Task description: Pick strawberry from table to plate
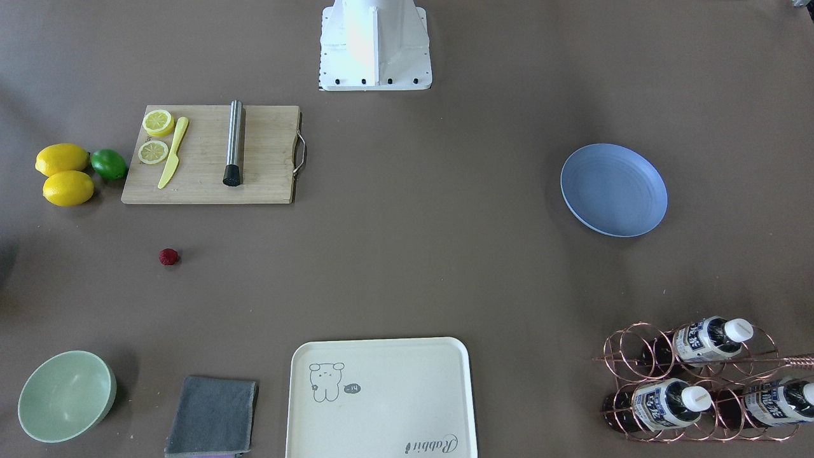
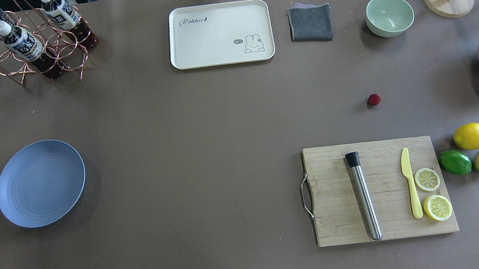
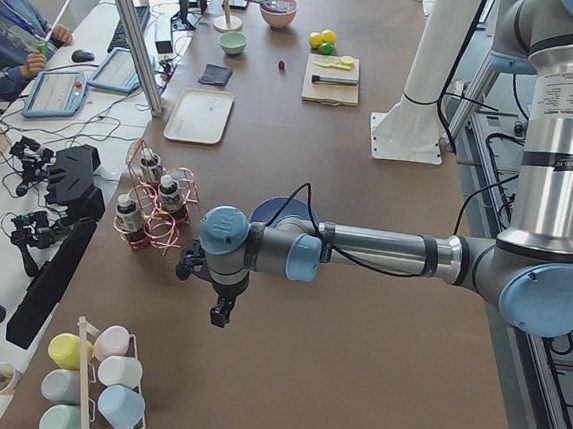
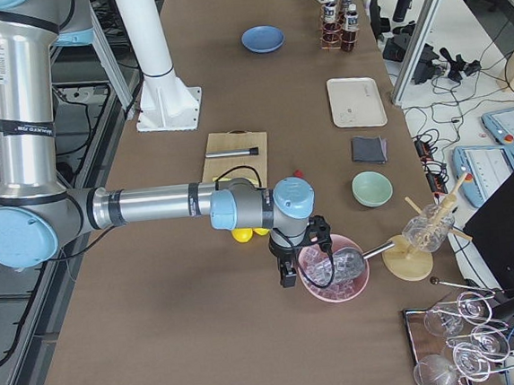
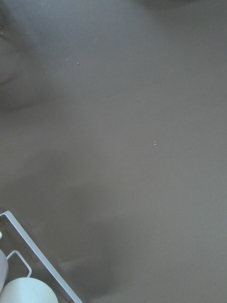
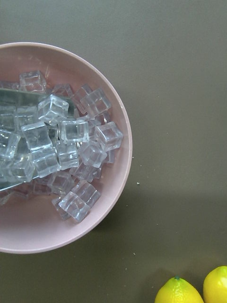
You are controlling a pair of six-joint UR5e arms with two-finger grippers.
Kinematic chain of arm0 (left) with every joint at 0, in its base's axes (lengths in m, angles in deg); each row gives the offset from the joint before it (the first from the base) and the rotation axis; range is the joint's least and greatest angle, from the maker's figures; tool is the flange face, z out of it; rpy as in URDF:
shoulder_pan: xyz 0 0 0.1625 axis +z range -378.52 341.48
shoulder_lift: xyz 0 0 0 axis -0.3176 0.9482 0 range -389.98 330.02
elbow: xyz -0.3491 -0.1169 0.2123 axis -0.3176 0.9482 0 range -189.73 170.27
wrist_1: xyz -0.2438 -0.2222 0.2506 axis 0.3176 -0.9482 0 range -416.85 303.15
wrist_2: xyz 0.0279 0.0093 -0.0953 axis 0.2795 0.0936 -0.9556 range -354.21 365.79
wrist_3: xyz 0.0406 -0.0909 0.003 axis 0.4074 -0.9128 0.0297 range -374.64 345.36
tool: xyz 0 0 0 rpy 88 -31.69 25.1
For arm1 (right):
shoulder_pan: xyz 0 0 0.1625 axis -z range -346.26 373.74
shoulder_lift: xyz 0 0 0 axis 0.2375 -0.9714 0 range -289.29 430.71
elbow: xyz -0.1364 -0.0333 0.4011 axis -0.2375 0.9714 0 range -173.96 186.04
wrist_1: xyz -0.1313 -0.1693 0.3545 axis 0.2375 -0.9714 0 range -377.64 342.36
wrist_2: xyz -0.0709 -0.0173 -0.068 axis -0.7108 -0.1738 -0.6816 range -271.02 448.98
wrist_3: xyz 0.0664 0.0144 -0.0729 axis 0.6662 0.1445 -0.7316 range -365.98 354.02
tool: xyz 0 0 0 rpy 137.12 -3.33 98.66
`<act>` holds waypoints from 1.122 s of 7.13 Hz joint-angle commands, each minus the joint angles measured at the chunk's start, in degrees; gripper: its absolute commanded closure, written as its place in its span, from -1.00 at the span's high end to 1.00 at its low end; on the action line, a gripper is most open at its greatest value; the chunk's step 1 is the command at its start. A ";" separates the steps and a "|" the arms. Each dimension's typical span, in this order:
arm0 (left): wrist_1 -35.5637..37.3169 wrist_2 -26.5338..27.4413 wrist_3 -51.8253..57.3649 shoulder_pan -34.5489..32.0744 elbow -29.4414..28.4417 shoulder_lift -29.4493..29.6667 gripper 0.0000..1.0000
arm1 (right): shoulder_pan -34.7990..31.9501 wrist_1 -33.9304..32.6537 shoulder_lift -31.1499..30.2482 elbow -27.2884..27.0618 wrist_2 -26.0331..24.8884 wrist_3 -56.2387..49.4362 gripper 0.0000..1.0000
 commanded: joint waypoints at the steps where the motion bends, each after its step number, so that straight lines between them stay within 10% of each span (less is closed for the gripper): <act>1: 0.03 0.00 0.09 0.22 0.00 0.00 0.96 | 0.00 0.00 0.00 -0.02 0.00 0.00 1.00; 8: -3.31 0.26 0.00 1.80 -0.35 -0.44 0.96 | 0.00 0.00 0.00 -0.02 0.00 0.00 1.00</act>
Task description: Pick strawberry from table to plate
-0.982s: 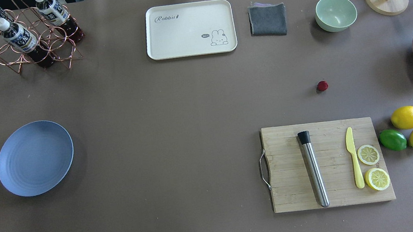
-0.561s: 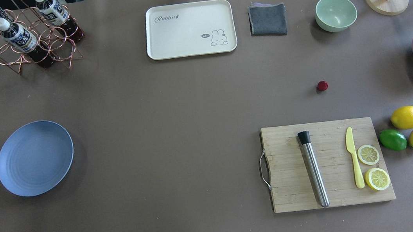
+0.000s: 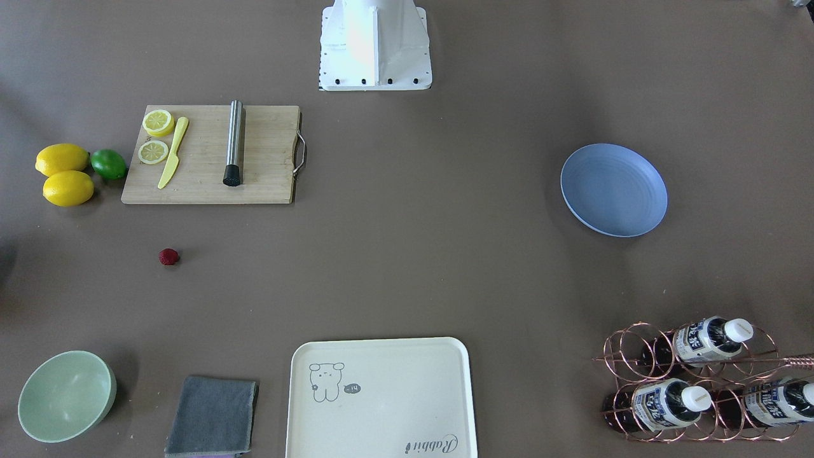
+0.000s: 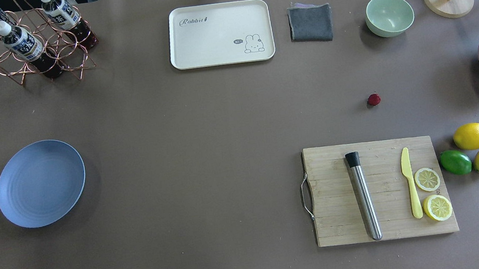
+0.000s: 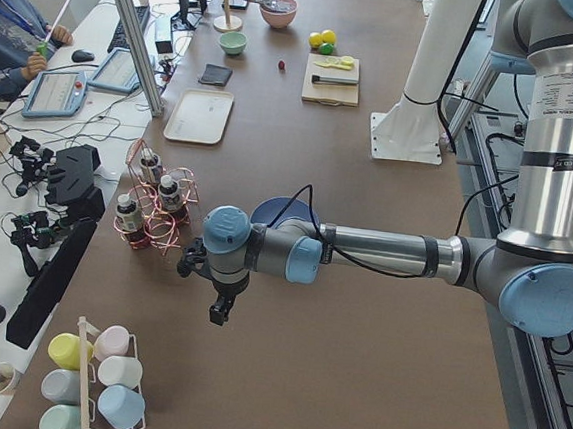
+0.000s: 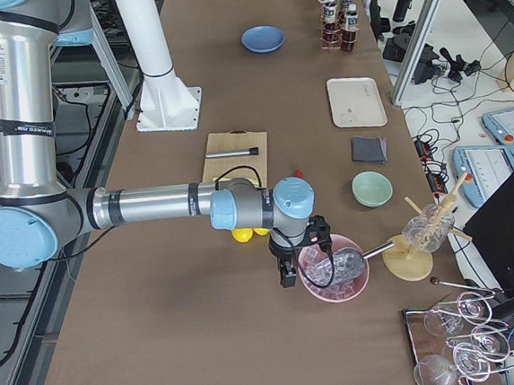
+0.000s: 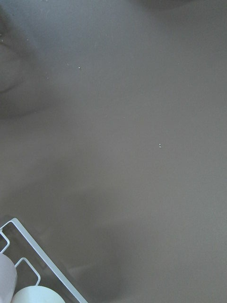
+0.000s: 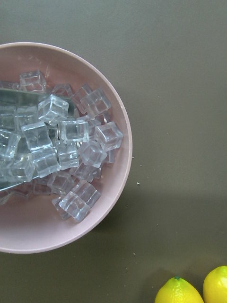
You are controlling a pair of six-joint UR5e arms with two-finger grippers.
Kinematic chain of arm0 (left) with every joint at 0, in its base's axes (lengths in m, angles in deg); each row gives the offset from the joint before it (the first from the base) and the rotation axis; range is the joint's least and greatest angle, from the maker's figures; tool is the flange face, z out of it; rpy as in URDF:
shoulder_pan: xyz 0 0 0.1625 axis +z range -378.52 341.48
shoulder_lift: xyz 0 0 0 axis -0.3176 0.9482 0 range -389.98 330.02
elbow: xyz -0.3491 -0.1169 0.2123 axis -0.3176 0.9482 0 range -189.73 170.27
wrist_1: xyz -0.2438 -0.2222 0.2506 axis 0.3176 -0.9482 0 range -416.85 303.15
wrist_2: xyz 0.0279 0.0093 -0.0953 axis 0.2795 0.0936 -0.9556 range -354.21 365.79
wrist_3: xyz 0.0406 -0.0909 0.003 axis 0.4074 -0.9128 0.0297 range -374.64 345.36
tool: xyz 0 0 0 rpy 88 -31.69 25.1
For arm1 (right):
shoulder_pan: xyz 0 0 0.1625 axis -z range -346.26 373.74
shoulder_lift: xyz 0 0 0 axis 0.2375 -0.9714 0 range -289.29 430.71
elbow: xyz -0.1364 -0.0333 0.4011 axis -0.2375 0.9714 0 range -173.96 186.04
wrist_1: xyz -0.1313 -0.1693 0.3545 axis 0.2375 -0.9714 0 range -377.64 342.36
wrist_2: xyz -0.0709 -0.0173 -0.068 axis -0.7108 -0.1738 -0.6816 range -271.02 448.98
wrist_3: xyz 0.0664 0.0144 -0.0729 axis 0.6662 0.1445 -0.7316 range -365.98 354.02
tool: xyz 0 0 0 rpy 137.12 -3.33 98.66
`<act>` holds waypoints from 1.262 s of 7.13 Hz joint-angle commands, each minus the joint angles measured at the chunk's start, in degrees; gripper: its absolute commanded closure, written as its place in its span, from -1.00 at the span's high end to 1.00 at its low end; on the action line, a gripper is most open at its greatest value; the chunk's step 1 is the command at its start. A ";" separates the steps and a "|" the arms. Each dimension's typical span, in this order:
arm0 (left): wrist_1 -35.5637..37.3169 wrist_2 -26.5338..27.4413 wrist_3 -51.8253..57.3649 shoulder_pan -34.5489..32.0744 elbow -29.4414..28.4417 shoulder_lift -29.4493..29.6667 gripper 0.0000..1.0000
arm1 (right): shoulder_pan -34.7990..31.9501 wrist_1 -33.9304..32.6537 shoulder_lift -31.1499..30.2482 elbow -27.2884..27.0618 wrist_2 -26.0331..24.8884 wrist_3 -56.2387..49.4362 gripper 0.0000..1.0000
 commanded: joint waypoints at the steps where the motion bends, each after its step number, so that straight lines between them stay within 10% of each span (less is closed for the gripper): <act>1: -0.40 -0.02 -0.01 0.47 0.38 -0.01 0.96 | 0.00 0.00 0.00 -0.09 0.00 0.00 1.00; 9: -4.18 -0.71 -0.45 -0.15 0.21 3.24 0.96 | 0.00 0.00 0.26 0.26 4.13 0.09 1.00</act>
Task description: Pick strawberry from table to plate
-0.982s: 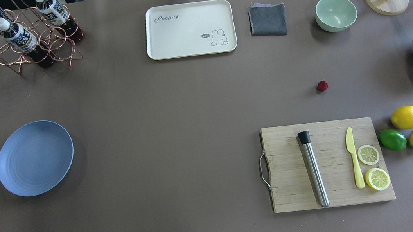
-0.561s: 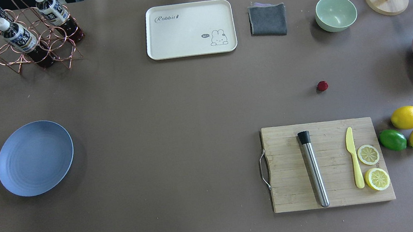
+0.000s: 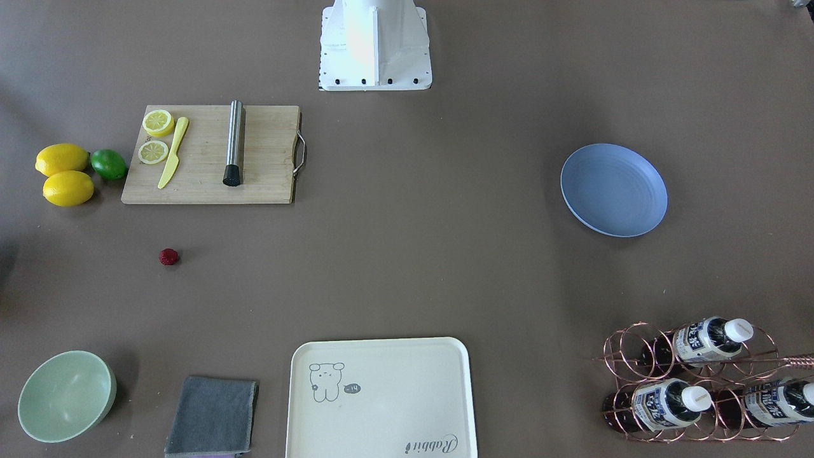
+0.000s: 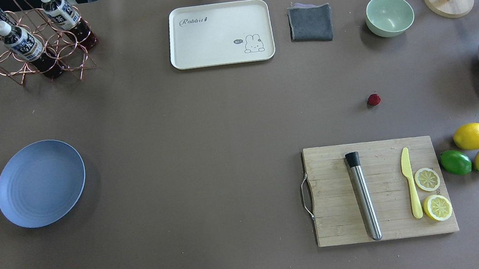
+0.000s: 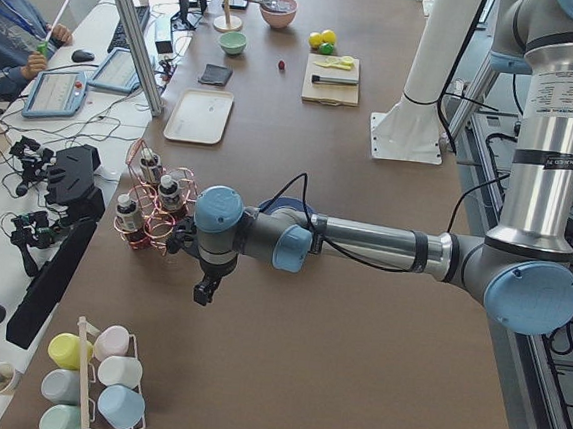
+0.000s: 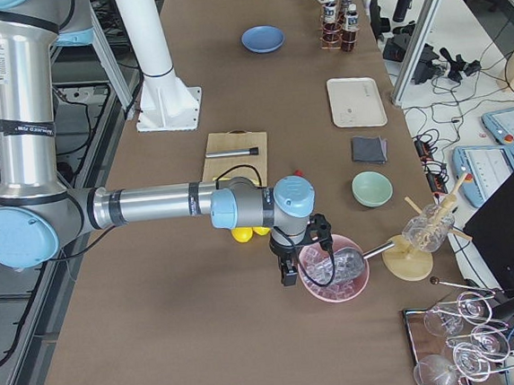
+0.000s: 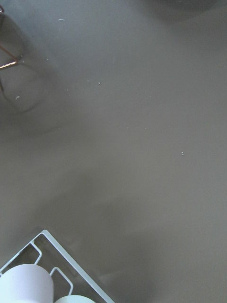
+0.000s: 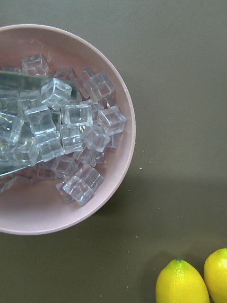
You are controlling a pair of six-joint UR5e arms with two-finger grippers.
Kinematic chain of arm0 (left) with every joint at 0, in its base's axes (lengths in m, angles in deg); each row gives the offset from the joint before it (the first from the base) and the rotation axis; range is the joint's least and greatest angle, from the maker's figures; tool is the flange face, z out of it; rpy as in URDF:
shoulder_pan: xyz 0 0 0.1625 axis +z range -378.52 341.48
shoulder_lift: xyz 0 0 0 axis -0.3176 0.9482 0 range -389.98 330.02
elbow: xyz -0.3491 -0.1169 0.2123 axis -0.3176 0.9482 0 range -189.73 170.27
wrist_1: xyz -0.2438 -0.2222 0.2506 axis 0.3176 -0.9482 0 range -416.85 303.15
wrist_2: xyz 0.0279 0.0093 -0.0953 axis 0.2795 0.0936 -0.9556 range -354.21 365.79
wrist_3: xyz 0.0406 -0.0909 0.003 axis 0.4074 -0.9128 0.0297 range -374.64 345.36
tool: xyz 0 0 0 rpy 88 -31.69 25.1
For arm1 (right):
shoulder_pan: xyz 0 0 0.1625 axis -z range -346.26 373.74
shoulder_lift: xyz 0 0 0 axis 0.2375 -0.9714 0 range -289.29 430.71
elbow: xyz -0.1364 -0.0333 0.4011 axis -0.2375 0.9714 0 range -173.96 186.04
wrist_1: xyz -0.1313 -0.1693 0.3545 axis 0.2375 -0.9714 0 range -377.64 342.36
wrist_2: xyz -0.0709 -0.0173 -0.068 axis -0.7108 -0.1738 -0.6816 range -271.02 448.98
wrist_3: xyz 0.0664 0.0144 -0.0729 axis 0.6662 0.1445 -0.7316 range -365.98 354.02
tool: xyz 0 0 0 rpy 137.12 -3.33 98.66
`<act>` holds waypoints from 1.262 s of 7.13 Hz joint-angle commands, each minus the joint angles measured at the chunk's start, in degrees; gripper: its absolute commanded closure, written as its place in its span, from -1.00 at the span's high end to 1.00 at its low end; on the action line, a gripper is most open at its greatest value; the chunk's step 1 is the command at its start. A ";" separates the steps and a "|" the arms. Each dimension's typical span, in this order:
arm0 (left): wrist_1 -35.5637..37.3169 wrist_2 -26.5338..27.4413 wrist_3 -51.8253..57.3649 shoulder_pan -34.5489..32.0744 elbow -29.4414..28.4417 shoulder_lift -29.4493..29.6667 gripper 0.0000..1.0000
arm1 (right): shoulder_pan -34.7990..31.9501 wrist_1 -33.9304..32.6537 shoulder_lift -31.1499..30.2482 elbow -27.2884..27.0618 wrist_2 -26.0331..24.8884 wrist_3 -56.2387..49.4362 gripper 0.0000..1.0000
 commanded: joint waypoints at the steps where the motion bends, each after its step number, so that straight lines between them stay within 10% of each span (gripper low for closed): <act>1: -2.46 -3.80 -0.72 -0.07 0.45 0.29 0.96 | 0.00 0.00 0.06 -0.39 1.02 0.02 1.00; 9: -17.85 -10.69 -22.19 8.58 -0.51 3.98 0.98 | 0.35 0.18 4.02 -11.11 1.02 10.97 1.00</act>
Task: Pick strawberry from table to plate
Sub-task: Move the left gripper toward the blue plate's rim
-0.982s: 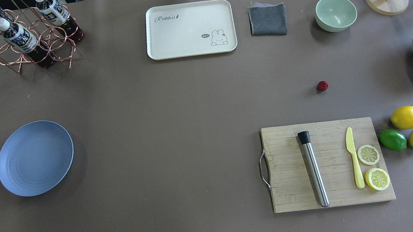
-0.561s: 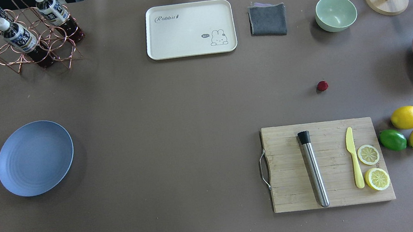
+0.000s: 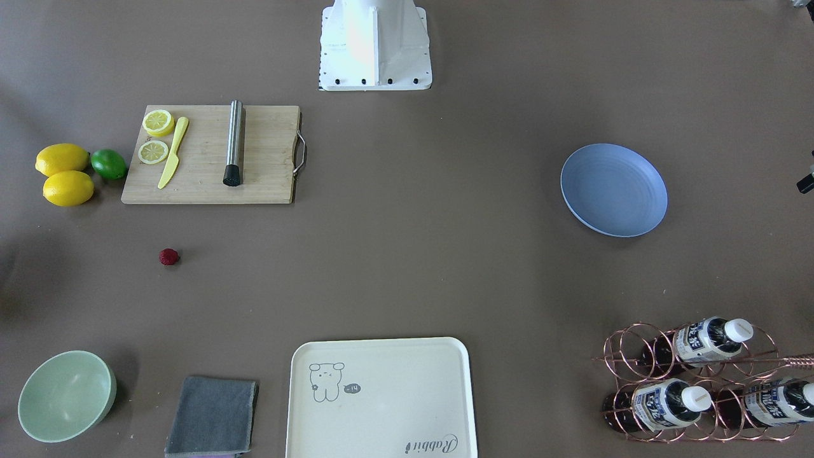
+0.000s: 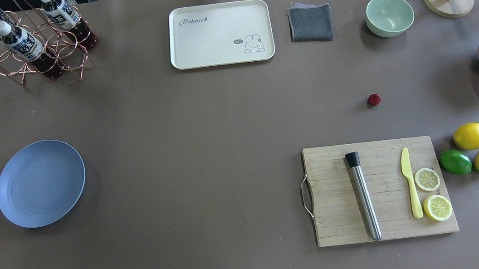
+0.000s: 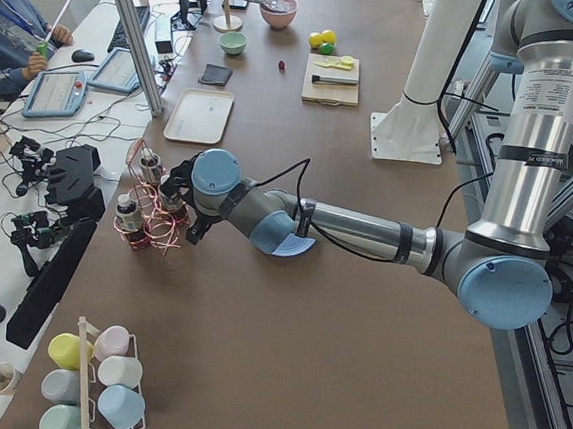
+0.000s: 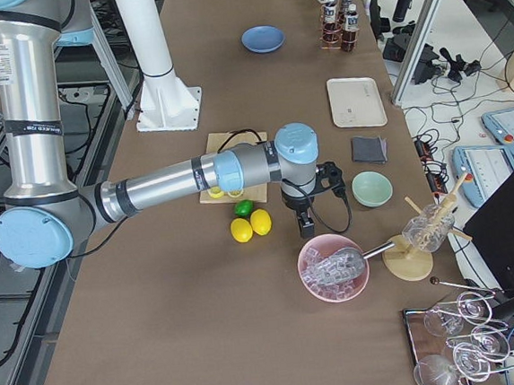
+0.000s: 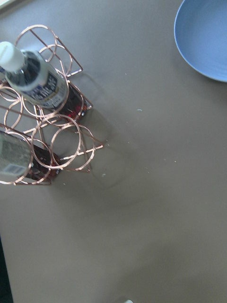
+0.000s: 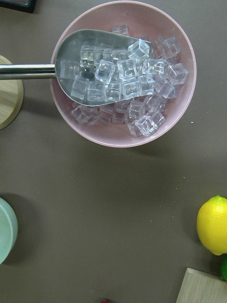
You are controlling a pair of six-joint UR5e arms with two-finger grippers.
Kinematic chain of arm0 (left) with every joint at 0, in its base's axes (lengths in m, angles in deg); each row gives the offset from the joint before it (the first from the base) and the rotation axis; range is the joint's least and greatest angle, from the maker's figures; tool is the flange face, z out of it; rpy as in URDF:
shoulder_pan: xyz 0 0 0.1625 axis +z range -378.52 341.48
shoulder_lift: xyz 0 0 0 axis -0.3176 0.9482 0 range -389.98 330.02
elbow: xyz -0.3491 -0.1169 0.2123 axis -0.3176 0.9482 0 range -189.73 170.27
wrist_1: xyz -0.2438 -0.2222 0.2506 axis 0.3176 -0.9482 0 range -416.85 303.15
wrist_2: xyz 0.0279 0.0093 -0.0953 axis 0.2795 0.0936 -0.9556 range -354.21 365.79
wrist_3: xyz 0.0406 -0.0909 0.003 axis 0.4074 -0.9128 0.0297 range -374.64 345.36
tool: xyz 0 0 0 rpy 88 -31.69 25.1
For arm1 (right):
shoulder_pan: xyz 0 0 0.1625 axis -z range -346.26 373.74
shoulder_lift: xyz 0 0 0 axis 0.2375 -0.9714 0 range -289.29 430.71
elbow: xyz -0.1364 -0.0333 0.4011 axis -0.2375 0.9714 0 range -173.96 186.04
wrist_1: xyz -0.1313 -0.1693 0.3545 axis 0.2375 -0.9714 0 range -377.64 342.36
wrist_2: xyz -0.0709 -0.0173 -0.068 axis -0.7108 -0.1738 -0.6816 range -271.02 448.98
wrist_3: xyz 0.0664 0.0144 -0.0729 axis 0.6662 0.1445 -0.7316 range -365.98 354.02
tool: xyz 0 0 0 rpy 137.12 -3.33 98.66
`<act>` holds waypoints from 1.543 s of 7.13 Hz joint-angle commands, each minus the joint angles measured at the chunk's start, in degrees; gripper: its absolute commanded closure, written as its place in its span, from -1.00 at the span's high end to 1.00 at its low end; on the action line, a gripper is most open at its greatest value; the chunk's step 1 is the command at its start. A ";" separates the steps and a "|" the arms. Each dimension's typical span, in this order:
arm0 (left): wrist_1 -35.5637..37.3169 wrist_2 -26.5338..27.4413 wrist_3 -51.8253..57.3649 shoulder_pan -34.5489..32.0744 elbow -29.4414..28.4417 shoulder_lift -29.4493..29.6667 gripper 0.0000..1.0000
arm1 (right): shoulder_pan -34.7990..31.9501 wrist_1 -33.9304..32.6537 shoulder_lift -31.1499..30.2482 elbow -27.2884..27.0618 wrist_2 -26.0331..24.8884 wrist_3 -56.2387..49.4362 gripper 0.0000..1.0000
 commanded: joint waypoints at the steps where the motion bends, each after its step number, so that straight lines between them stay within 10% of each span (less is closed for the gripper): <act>1: -2.42 5.41 -10.57 7.59 -0.35 0.07 0.97 | 0.36 -0.02 0.39 -1.70 0.00 5.13 0.98; 3: -13.62 13.53 -21.48 16.81 -2.52 -1.86 0.97 | 0.71 0.07 0.48 -1.70 0.00 6.19 0.99; 6: -26.75 13.72 -23.19 19.58 -12.28 -1.86 0.97 | 1.76 0.07 0.30 -1.35 -0.27 5.75 0.99; 11: -37.76 13.90 -28.29 24.41 -13.00 -6.34 0.78 | 1.85 0.07 0.57 -1.44 -0.44 5.84 0.99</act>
